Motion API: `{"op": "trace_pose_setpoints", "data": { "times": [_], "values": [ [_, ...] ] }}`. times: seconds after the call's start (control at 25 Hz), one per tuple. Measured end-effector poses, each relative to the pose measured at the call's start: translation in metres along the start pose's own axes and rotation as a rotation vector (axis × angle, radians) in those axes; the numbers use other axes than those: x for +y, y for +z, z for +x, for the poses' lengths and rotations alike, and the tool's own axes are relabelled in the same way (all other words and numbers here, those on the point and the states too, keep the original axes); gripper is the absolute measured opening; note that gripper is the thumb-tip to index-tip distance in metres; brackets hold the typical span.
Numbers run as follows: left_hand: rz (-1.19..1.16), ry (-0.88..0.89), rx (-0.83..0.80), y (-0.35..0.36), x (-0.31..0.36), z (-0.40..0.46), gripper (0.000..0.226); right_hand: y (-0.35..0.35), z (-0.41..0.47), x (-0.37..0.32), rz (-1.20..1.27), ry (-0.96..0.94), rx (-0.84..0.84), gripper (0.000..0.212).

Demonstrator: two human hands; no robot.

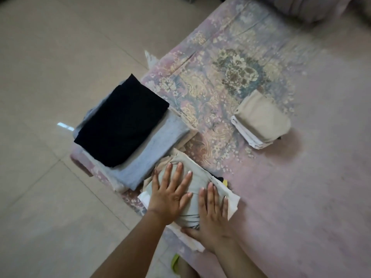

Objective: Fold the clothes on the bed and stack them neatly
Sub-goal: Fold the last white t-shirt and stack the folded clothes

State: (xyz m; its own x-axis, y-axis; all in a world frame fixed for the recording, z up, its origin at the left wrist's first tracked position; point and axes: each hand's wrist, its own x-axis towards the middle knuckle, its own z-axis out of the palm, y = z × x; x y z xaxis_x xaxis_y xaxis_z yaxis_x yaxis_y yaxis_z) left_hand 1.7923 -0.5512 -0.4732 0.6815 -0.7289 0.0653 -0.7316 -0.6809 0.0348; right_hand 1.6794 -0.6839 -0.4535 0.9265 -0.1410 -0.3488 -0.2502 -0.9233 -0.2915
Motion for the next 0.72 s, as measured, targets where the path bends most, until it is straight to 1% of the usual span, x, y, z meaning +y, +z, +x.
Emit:
{"op": "trace_pose_setpoints", "data": {
  "times": [0.08,0.16,0.28,0.36,0.44,0.48,0.52,0.56,0.6,0.64,0.68,0.72],
  "values": [
    [0.008,-0.001,0.072,-0.006,0.003,0.008,0.053,-0.008,0.001,0.000,0.010,0.001,-0.006,0.135],
    [-0.040,0.056,0.129,-0.025,0.010,0.013,0.058,-0.024,-0.006,0.008,0.099,-0.026,-0.026,0.126],
    [-0.106,0.181,0.105,-0.047,0.023,0.028,0.063,-0.058,0.003,0.039,0.266,-0.092,-0.092,0.101],
    [-0.067,0.213,0.083,-0.055,0.038,0.042,0.066,-0.091,0.025,0.070,0.270,-0.028,-0.098,0.087],
    [-0.097,0.196,0.037,-0.056,0.053,0.070,0.063,-0.116,0.057,0.101,0.220,0.074,0.025,0.076],
    [-0.192,0.160,0.009,-0.053,0.059,0.094,0.058,-0.126,0.075,0.116,0.183,0.139,0.124,0.073],
    [-0.386,0.047,-0.054,-0.047,0.065,0.122,0.055,-0.134,0.090,0.130,0.144,0.209,0.200,0.073],
    [-0.682,-0.196,-0.152,-0.042,0.067,0.155,0.056,-0.142,0.105,0.141,0.119,0.260,0.218,0.076],
    [-1.020,-0.528,-0.273,-0.042,0.067,0.189,0.062,-0.149,0.119,0.149,0.103,0.288,0.181,0.082],
    [-1.314,-0.825,-0.399,-0.034,0.071,0.220,0.067,-0.153,0.132,0.158,0.097,0.322,0.125,0.089],
    [-1.552,-1.032,-0.492,-0.024,0.077,0.248,0.066,-0.155,0.144,0.164,0.092,0.346,0.046,0.096],
    [-1.730,-1.161,-0.516,-0.015,0.085,0.268,0.060,-0.155,0.153,0.167,0.104,0.369,-0.056,0.101]
  ]
}}
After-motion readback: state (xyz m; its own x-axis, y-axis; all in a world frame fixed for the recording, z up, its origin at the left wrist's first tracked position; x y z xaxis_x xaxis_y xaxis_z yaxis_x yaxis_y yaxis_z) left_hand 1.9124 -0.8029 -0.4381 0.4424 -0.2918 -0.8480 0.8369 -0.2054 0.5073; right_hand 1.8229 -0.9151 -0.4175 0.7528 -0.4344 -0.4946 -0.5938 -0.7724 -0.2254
